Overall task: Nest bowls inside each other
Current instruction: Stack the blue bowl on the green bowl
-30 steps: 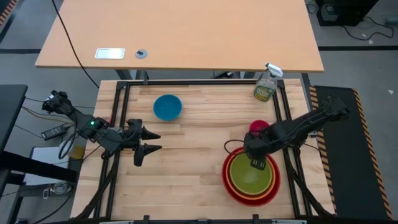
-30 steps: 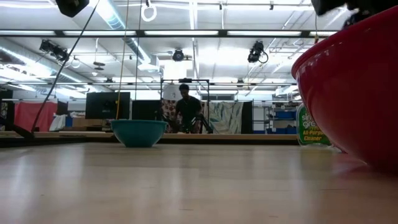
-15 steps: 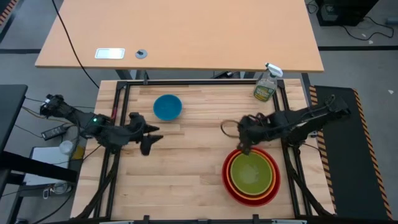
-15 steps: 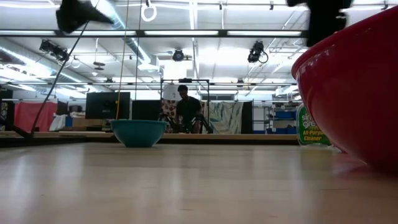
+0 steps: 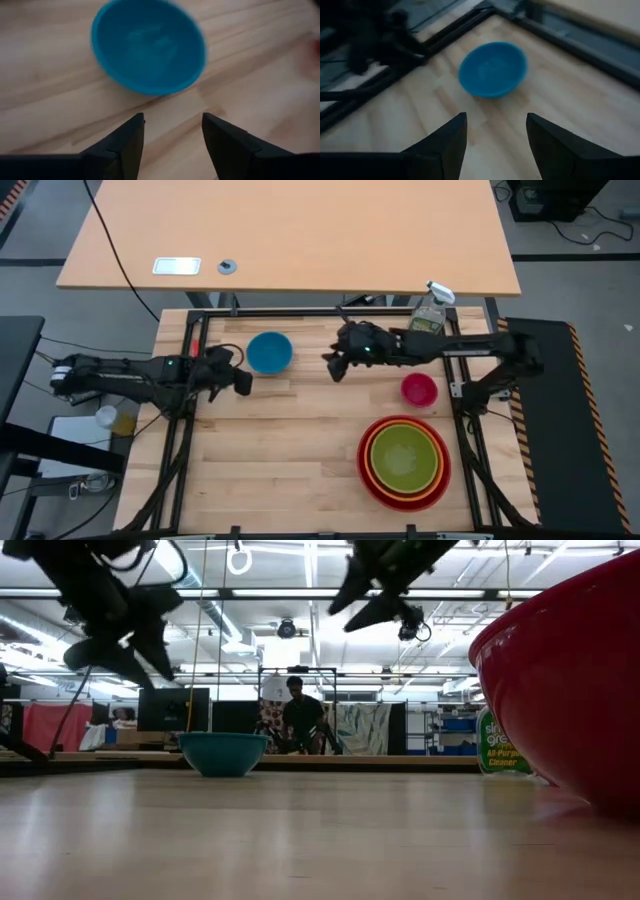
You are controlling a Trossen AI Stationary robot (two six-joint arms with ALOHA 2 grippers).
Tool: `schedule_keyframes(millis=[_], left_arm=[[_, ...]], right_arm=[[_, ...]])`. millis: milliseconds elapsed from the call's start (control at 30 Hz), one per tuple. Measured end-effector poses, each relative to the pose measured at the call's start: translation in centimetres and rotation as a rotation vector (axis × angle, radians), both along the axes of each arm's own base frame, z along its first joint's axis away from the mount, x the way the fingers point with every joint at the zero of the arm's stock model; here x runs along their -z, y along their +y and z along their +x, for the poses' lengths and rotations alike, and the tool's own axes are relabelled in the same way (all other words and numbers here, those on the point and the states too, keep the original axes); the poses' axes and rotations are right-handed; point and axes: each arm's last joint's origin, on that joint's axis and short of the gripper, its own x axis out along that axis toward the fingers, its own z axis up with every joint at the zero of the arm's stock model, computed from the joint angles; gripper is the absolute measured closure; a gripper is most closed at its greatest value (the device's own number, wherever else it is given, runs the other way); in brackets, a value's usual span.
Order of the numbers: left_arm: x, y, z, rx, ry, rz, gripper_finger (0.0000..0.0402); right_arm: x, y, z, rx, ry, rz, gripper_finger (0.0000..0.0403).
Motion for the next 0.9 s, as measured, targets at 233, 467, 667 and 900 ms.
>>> schedule_keyframes(millis=[233,467,667,900], left_arm=[[0.6,1.6,-1.2,-0.146,-0.024,-0.049,0.0201],[0.7,4.2,-2.0,-0.256,0.004,-0.081,0.0156],[2.7,7.0,-2.1,-0.280,-0.090,-0.159,0.0144],[5.6,8.8,-2.6,-0.306,-0.183,-0.221,0.0143]], right_arm=[[2.9,-1.6,2.0,-0.057,0.038,0.084,0.0192],[4.8,-2.1,2.9,-0.095,0.081,0.131,0.0192],[4.7,-2.3,3.0,-0.109,0.070,0.119,0.0192],[4.2,-2.4,2.8,-0.120,0.058,0.106,0.0192]])
